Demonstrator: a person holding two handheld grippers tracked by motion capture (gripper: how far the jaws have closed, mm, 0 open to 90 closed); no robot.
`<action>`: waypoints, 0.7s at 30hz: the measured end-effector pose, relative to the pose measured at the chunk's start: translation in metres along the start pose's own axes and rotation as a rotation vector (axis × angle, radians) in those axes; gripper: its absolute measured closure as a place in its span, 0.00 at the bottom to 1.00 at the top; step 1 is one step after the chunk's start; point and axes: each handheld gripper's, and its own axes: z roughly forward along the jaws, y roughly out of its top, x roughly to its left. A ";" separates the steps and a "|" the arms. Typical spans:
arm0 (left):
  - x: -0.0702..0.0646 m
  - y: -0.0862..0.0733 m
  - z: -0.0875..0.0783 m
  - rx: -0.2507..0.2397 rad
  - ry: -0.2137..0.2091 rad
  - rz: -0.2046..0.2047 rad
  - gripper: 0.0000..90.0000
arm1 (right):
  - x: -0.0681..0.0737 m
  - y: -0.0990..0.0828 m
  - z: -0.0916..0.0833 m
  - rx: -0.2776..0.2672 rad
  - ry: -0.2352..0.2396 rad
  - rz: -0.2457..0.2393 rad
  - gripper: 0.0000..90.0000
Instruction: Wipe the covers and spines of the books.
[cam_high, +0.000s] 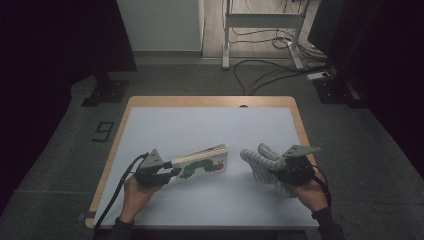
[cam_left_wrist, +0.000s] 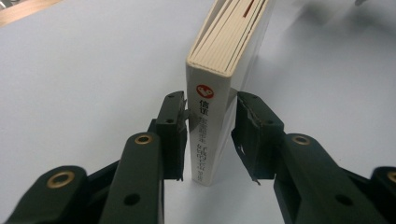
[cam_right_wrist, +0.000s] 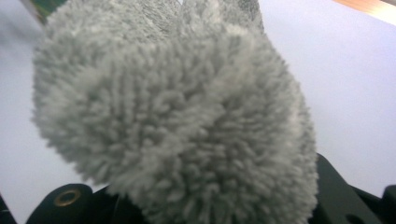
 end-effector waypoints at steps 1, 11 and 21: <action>0.000 0.000 0.000 0.000 0.001 0.000 0.70 | 0.002 0.001 0.002 -0.001 0.009 -0.002 0.68; 0.001 0.000 -0.002 -0.003 0.003 0.000 0.70 | 0.023 0.012 0.020 -0.005 0.081 -0.049 0.68; 0.002 0.001 -0.004 -0.014 -0.016 -0.004 0.74 | 0.043 0.028 0.036 -0.014 0.137 -0.097 0.68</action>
